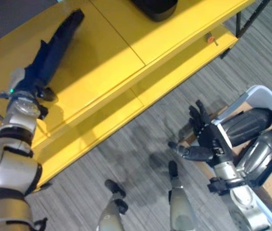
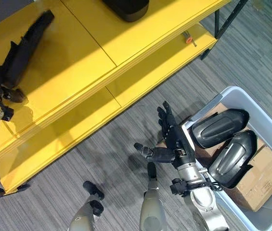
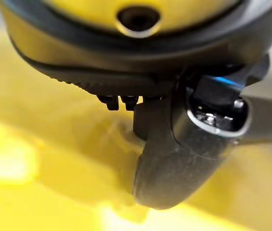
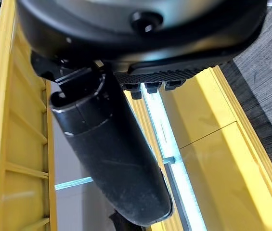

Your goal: Move parts from the plastic box to the shelf.

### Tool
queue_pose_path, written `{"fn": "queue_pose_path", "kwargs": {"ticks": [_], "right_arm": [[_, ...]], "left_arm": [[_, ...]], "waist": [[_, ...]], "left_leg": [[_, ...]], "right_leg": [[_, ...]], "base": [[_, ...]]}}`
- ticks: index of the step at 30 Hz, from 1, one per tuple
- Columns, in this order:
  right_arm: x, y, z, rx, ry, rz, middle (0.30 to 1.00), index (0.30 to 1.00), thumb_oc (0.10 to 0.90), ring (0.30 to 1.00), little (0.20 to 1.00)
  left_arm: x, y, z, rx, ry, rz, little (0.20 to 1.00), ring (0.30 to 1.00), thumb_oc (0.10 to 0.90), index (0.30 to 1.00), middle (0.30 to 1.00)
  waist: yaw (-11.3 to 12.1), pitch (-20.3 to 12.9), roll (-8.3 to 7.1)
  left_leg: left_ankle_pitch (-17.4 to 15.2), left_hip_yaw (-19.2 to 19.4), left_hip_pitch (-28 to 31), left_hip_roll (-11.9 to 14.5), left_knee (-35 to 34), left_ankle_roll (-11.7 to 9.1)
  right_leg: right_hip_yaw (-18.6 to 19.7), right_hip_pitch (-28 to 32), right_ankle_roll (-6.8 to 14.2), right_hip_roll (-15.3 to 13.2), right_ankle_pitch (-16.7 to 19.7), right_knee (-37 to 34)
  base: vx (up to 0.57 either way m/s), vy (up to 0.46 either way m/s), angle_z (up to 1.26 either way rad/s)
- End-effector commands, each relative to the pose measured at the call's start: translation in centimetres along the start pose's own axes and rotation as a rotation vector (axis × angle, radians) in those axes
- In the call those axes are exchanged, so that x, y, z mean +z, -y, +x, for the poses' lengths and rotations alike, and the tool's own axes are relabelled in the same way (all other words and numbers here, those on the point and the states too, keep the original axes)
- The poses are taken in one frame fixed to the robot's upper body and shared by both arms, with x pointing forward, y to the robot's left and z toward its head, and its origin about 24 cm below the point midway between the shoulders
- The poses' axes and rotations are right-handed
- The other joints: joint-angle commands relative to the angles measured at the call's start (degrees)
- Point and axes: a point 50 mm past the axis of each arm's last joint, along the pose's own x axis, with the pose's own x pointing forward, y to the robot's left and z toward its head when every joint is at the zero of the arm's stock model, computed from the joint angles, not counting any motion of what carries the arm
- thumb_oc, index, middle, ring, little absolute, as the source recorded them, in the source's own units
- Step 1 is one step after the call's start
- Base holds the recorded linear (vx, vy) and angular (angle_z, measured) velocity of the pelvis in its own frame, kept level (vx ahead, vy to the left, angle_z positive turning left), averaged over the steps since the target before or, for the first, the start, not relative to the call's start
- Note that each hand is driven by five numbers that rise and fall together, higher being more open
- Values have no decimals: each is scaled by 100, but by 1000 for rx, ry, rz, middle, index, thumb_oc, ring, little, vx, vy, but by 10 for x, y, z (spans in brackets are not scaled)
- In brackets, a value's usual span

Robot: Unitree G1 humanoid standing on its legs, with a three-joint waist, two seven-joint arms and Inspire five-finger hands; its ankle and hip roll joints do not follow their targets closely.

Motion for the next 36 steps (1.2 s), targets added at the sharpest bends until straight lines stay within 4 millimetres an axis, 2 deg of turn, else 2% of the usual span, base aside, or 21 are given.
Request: {"fn": "queue_pose_path", "kwargs": {"ticks": [1, 2, 4, 11, 13, 21, 23, 24, 29, 30, 34, 36], "right_arm": [[44, -7, 13, 51, 248, -22, 1000, 1000, 900, 1000, 1000], [44, -7, 13, 51, 248, -23, 1000, 1000, 900, 1000, 1000], [43, -10, 14, 56, 243, -33, 1000, 1000, 900, 1000, 1000], [41, -12, 16, 65, 224, -61, 1000, 1000, 900, 1000, 1000], [39, -11, 15, 68, 212, -80, 1000, 1000, 900, 1000, 1000], [39, -10, 15, 82, 202, -105, 1000, 1000, 900, 1000, 1000], [38, -10, 14, 88, 194, -108, 1000, 1000, 900, 1000, 1000], [37, -10, 12, 93, 186, -113, 1000, 1000, 900, 1000, 1000], [39, -7, 9, 118, 182, -131, 1000, 1000, 900, 1000, 1000], [39, -7, 9, 118, 182, -131, 1000, 1000, 900, 1000, 1000], [44, -3, 7, 125, 198, -144, 1000, 1000, 900, 1000, 1000], [45, -2, 6, 123, 203, -150, 1000, 1000, 900, 1000, 1000]], "left_arm": [[55, 65, -8, -229, 180, -378, 1000, 1000, 900, 1000, 1000], [55, 65, -8, -229, 179, -379, 1000, 1000, 900, 1000, 1000], [60, 79, -13, -250, 170, -548, 1000, 1000, 900, 1000, 1000], [61, 100, -18, -252, 109, -761, 1000, 1000, 900, 1000, 1000], [61, 103, -18, -245, 82, -777, 1000, 1000, 900, 1000, 1000], [55, 97, -13, -165, 21, -821, 1000, 1000, 900, 1000, 1000], [50, 91, -11, -127, -3, -784, 1000, 1000, 900, 1000, 1000], [42, 86, -9, -98, -27, -729, 1000, 1000, 900, 1000, 1000], [34, 67, -5, -17, 9, -389, 1000, 1000, 900, 1000, 1000], [34, 67, -5, -17, 9, -389, 1000, 1000, 900, 1000, 1000], [27, 52, -4, 47, 69, -115, 1000, 1000, 900, 1000, 1000], [26, 50, -4, 51, 87, -49, 1000, 1000, 900, 1000, 1000]], "waist": [[-256, 165, -24], [-257, 164, -20], [-283, 154, -17], [-330, 139, -35], [-359, 147, -49], [-370, 136, -77], [-354, 124, -79], [-331, 116, -77], [-274, 91, -95], [-274, 91, -95], [-185, 108, -92], [-163, 115, -88]], "left_leg": [[-382, -343, 356, 637, 977, -730], [-383, -343, 358, 639, 978, -731], [-394, -335, 400, 652, 970, -741], [-395, -287, 471, 679, 985, -757], [-394, -254, 506, 684, 983, -759], [-398, -220, 533, 691, 992, -762], [-399, -223, 531, 698, 1000, -762], [-406, -231, 527, 701, 1003, -756], [-397, -263, 507, 703, 1012, -739], [-397, -263, 507, 703, 1012, -739], [-377, -300, 497, 697, 1017, -720], [-368, -311, 488, 694, 1017, -717]], "right_leg": [[134, -44, 118, -100, -261, 642], [134, -44, 117, -98, -263, 643], [152, -41, 105, -82, -279, 658], [200, -44, 95, -41, -302, 688], [232, -63, 97, -16, -307, 706], [284, -83, 89, 15, -314, 719], [283, -87, 89, 21, -314, 728], [273, -85, 79, 26, -322, 740], [230, -59, 77, 19, -335, 753], [230, -59, 77, 19, -335, 753], [193, -36, 80, 8, -350, 778], [188, -32, 78, 6, -356, 787]], "base": [[0, 0, 0], [6, 1, -4], [12, 2, -7], [13, -1, -7], [7, -1, -9], [1, 0, -1], [1, -12, -3], [0, -26, -8], [0, -12, -2], [0, 0, 0], [0, 0, 0], [0, 0, 0]]}}
